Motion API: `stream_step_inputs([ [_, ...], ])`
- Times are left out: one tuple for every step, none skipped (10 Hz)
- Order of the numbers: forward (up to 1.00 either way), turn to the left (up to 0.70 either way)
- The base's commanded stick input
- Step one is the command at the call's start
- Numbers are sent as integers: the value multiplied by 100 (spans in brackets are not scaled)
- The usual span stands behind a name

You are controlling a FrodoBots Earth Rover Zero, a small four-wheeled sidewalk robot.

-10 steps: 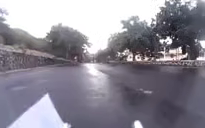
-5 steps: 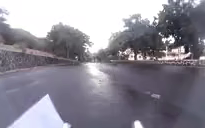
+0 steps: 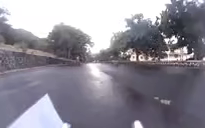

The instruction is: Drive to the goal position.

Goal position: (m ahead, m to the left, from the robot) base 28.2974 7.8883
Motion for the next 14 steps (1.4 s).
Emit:
stream_step_inputs([
  [50,0],
  [50,0],
  [50,0],
  [50,0],
  [50,0],
  [50,0],
  [50,0],
  [50,0],
  [50,0],
  [50,0],
  [50,0],
  [50,0],
  [50,0],
  [50,0],
])
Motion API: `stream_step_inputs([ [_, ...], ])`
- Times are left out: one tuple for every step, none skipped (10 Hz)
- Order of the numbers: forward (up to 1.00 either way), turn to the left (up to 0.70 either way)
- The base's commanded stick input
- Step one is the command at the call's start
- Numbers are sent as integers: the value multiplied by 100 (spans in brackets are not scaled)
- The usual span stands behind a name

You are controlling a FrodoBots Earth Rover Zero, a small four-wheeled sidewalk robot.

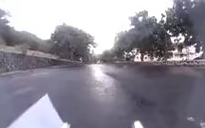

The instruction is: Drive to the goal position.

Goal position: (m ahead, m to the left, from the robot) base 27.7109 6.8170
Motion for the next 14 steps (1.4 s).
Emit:
stream_step_inputs([
  [50,0],
  [50,0],
  [50,0],
  [50,0],
  [50,0],
  [50,0],
  [50,0],
  [50,0],
  [50,0],
  [50,0],
  [50,0],
  [50,0],
  [50,0],
  [50,0],
])
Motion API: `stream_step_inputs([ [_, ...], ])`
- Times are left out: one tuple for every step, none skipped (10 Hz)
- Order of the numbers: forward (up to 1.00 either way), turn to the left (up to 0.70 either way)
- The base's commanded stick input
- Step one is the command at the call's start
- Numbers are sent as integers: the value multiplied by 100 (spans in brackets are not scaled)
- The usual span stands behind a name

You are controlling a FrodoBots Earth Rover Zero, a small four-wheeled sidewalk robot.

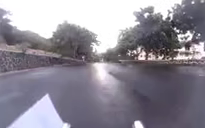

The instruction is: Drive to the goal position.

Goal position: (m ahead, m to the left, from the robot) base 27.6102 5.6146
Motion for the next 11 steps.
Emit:
stream_step_inputs([
  [50,0],
  [50,0],
  [50,0],
  [50,0],
  [50,0],
  [50,0],
  [50,0],
  [50,0],
  [50,0],
  [50,0],
  [50,0],
])
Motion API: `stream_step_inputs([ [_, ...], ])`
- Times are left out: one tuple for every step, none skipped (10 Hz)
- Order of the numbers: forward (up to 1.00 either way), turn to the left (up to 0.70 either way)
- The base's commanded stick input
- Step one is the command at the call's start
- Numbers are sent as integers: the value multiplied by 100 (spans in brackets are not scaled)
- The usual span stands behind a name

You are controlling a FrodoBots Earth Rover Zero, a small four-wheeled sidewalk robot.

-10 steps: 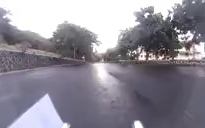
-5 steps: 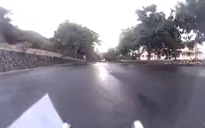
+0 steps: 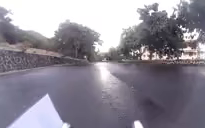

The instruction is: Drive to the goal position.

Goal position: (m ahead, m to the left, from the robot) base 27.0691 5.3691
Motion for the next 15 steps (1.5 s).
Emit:
stream_step_inputs([
  [50,0],
  [50,0],
  [50,0],
  [50,0],
  [50,0],
  [50,0],
  [50,0],
  [50,0],
  [50,0],
  [50,0],
  [50,0],
  [50,0],
  [50,0],
  [50,0],
  [50,0],
])
